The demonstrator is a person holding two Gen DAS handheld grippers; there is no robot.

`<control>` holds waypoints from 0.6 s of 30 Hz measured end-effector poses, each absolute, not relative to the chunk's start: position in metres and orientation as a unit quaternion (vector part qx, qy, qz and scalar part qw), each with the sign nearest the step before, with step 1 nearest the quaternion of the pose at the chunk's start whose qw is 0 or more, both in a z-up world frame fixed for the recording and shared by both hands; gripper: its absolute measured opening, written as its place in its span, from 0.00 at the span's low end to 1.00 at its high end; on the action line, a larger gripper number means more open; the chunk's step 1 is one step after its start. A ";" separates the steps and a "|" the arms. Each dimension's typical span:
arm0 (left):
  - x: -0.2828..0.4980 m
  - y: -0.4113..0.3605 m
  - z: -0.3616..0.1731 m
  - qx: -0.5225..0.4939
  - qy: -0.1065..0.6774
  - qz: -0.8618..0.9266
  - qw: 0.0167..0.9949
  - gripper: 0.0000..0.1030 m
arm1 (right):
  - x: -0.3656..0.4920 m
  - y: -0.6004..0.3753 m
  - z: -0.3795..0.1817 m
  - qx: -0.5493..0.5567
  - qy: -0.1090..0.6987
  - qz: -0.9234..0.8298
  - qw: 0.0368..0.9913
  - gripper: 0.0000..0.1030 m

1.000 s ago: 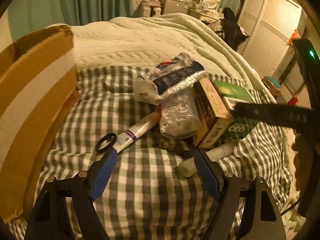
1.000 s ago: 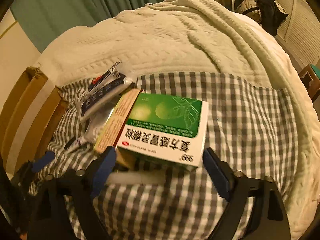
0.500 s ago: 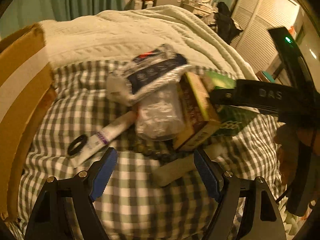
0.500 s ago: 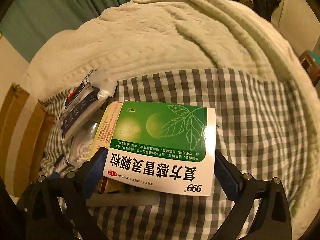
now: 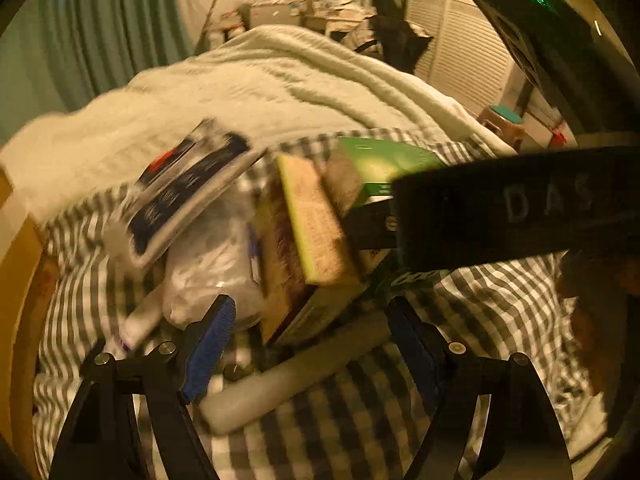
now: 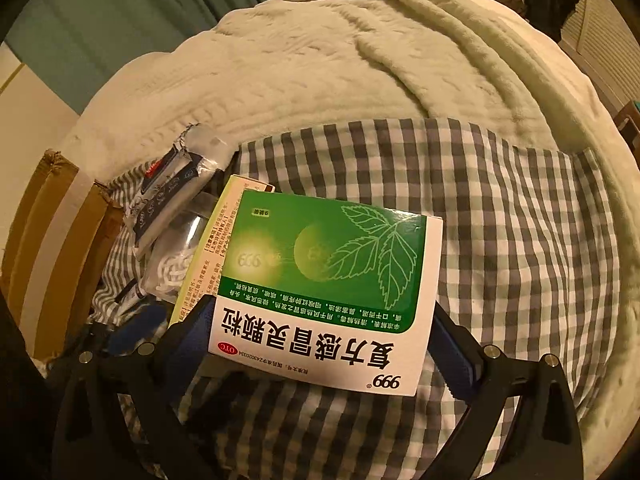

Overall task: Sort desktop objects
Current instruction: 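Grasp the green medicine box with the right tool while the left tool grasps the brown box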

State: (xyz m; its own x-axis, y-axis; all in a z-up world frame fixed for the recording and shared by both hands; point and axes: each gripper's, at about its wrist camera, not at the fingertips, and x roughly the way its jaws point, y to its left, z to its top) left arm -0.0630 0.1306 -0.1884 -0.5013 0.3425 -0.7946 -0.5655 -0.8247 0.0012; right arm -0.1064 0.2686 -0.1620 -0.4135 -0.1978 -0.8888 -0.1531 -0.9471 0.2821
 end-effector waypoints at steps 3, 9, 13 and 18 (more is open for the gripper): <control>-0.071 0.136 -0.195 -0.420 0.156 0.854 0.263 0.49 | -0.104 0.277 -0.159 0.538 -0.179 -0.824 0.015 0.94; -0.090 0.118 -0.199 -0.445 0.108 0.853 0.250 0.31 | -0.096 0.307 -0.142 0.514 -0.186 -0.837 -0.010 0.94; -0.092 0.116 -0.198 -0.452 0.088 0.851 0.252 0.30 | -0.090 0.311 -0.138 0.516 -0.171 -0.839 -0.019 0.94; -0.083 0.104 -0.187 -0.457 0.065 0.850 0.256 0.28 | -0.080 0.301 -0.144 0.532 -0.154 -0.833 -0.006 0.93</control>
State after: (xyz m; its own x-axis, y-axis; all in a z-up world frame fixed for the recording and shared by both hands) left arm -0.0833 0.1038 -0.1866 -0.4519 0.3757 -0.8091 -0.4950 -0.8601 -0.1229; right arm -0.0798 0.3011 -0.1438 -0.4347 -0.1530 -0.8875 -0.1745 -0.9525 0.2496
